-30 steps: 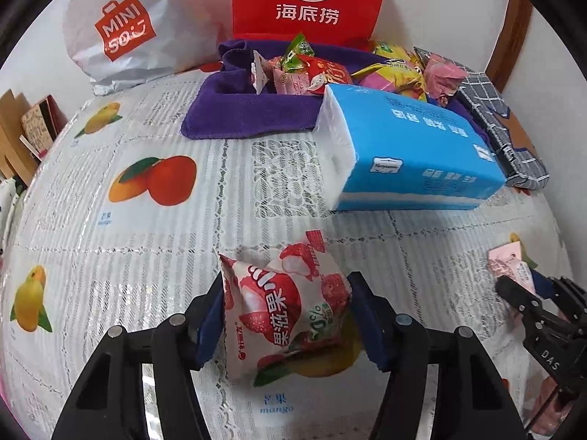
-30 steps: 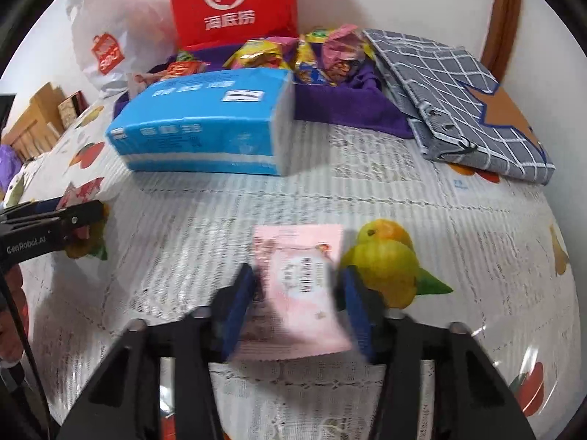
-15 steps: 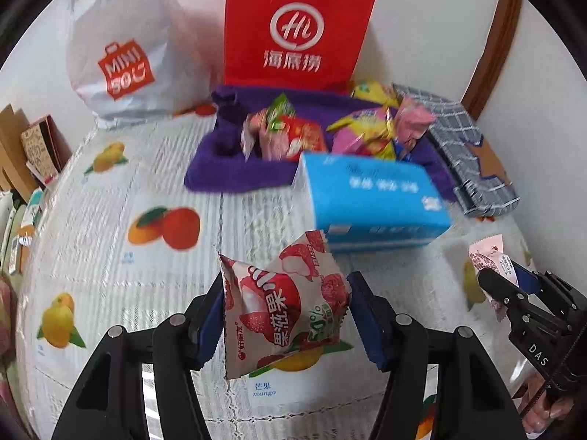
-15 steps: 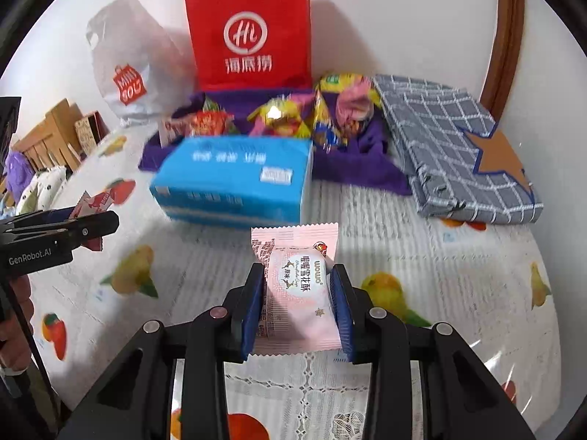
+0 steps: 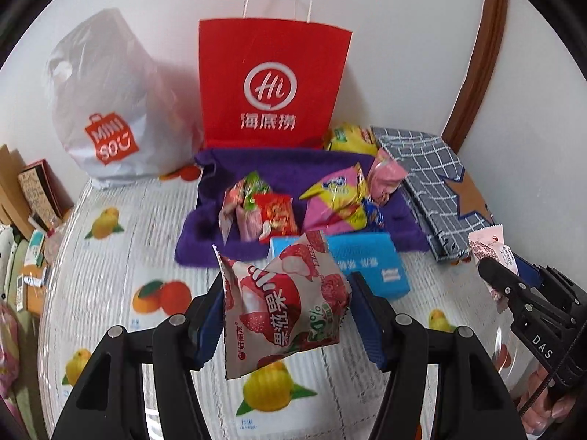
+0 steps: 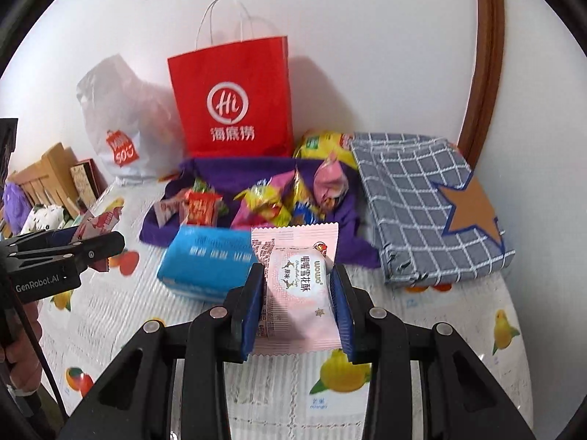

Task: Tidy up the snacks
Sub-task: 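Carry the strawberry candy bag and pink wafer packet over the purple towel with both grippers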

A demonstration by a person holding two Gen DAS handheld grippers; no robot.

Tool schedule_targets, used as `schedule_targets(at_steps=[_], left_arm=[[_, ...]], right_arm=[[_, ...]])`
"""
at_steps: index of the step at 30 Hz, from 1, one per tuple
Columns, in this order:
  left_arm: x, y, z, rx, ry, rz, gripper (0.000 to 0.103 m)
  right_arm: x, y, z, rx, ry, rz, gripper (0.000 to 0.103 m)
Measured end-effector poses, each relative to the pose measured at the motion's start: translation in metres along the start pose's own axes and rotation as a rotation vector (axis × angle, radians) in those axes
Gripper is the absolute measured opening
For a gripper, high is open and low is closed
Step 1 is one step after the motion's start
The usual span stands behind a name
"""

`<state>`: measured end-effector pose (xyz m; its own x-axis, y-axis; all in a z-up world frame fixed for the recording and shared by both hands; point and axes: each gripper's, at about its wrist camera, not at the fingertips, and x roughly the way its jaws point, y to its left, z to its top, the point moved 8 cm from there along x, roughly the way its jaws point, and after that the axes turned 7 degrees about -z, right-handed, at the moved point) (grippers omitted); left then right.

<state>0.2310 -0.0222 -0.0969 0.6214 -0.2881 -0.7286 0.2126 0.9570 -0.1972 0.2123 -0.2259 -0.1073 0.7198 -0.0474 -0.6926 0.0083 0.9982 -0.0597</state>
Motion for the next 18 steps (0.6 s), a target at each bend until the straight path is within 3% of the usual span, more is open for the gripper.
schedule_targets(at_steps=[18], left_arm=[[0.025,0.002,0.055,0.018,-0.011,0.020,0.061]], right_arm=[[0.031,-0.001,0.057,0.012,-0.030,0.009,0.036]])
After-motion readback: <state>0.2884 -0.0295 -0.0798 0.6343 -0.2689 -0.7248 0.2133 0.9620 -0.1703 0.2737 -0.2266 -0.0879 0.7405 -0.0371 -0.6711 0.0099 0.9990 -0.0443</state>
